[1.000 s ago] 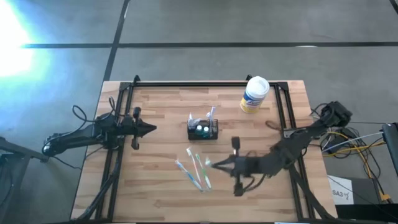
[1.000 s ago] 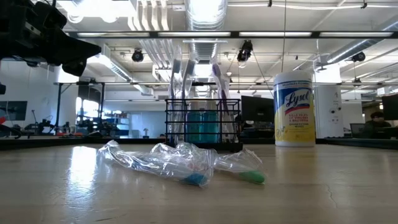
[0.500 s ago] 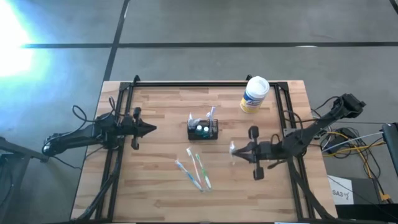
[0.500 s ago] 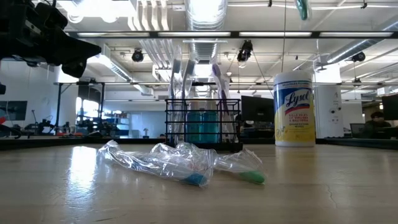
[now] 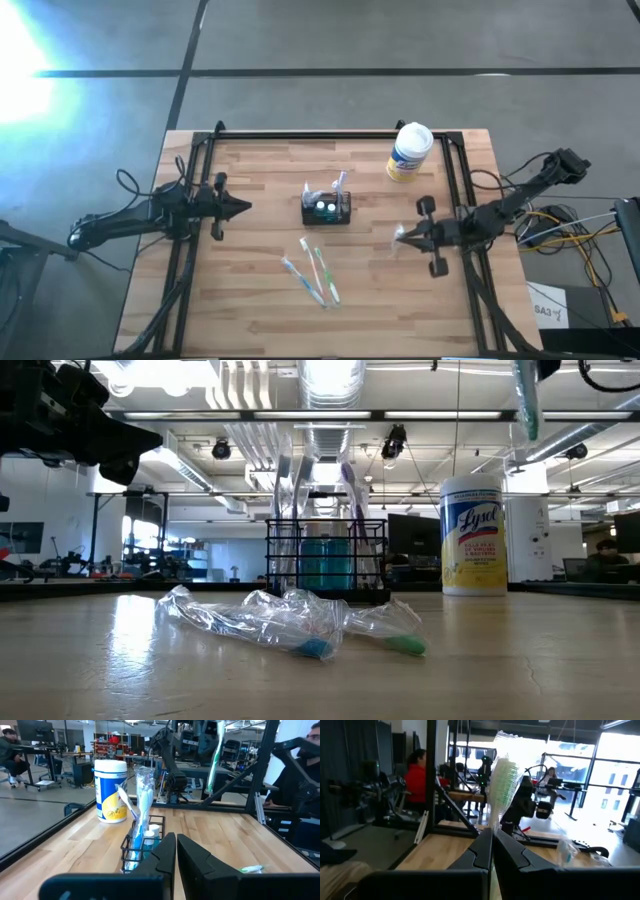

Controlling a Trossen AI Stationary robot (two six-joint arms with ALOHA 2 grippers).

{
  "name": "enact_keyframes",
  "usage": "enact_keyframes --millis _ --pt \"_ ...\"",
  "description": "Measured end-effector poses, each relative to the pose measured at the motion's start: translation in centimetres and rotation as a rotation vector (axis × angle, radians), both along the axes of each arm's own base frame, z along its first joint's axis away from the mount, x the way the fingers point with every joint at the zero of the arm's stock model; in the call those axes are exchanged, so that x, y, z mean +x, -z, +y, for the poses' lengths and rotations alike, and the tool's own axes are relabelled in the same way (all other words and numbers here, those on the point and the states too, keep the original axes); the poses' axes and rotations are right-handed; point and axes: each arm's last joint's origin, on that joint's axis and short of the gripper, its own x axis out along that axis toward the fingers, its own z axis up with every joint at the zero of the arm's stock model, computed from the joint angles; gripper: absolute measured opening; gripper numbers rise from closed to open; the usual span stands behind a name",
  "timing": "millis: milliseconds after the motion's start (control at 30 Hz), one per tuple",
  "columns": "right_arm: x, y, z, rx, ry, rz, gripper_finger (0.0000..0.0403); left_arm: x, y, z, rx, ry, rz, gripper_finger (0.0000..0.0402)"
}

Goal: Pick & Place toothbrushing station
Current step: Put the right green toothbrush into the black wire organizer

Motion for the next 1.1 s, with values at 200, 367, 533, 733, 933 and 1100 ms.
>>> enact_keyframes --millis 200,367,533,733,933,1100 --pt "-2.7 1.2 -1.8 0.011 0.012 -0.093 0.0008 0.0 0.0 0.0 0.0 0.0 0.001 0.0021" --pt "-4.4 2.4 -2.9 0.046 0.015 -0.149 0.0008 0.0 0.0 0.0 0.0 0.0 0.001 0.0021" --pt "-5.2 4.1 -3.4 0.043 0.022 -0.178 0.0008 0.0 0.0 0.0 0.0 0.0 0.001 0.0021" --pt "-5.7 5.6 -3.9 0.025 0.08 -0.169 0.0008 0.0 -0.1 0.0 0.07 0.003 -0.003 0.0021" --pt "-6.0 5.4 -4.1 0.028 0.088 -0.194 0.0008 0.0 -0.1 0.0 0.196 0.008 -0.002 0.0021" --pt "-5.8 5.2 -4.3 0.023 0.119 -0.211 0.0008 0.0 -0.1 0.0 0.195 0.008 -0.003 0.0021"
